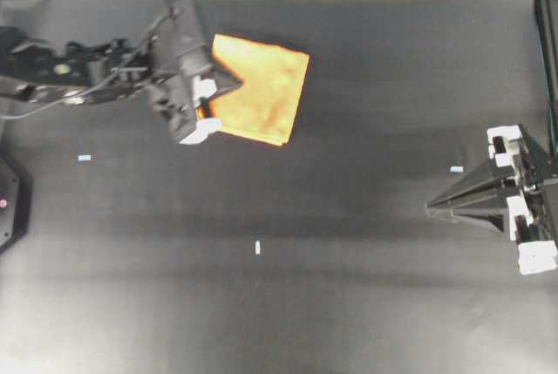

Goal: Push an orange cloth with the left arm to wipe the desk.
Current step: 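Move the left gripper toward the orange cloth and lower onto it, then press the left gripper down on the cloth's near edge, then push the cloth with the left gripper toward the lower left of the table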

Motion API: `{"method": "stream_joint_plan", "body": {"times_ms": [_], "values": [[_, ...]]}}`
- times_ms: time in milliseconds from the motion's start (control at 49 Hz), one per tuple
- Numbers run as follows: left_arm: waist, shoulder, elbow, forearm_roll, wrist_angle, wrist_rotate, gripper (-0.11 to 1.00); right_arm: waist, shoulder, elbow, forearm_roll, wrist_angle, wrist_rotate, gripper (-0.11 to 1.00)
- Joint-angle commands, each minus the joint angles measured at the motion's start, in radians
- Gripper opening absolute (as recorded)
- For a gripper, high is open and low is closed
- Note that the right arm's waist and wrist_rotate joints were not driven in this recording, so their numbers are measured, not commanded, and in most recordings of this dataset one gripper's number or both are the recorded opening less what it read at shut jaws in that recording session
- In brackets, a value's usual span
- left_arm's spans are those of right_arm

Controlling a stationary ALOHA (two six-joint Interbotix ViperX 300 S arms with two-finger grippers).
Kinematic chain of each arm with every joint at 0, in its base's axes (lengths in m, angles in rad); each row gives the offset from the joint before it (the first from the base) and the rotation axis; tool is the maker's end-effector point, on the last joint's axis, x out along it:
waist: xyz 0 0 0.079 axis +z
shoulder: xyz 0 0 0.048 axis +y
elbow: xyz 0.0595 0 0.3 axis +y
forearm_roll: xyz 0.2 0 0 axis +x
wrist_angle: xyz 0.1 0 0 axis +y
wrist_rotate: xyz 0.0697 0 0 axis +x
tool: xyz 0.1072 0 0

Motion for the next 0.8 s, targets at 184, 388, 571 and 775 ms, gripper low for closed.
{"method": "stream_joint_plan", "body": {"times_ms": [184, 388, 571, 775], "values": [[0.031, 0.184, -0.06, 0.003, -0.103, -0.031, 0.49, 0.0, 0.005, -0.005, 0.002, -0.005, 0.0, 0.0], [0.035, 0.327, -0.097, 0.002, -0.152, -0.041, 0.87, 0.0, 0.005, -0.002, 0.002, -0.005, 0.0, 0.0], [0.038, 0.373, -0.106, 0.003, -0.204, -0.043, 0.84, 0.0, 0.003, 0.008, 0.002, -0.003, 0.0, 0.0], [0.032, 0.37, -0.058, 0.002, -0.202, -0.055, 0.84, -0.002, 0.003, 0.012, 0.002, -0.005, 0.0, 0.0]]}}
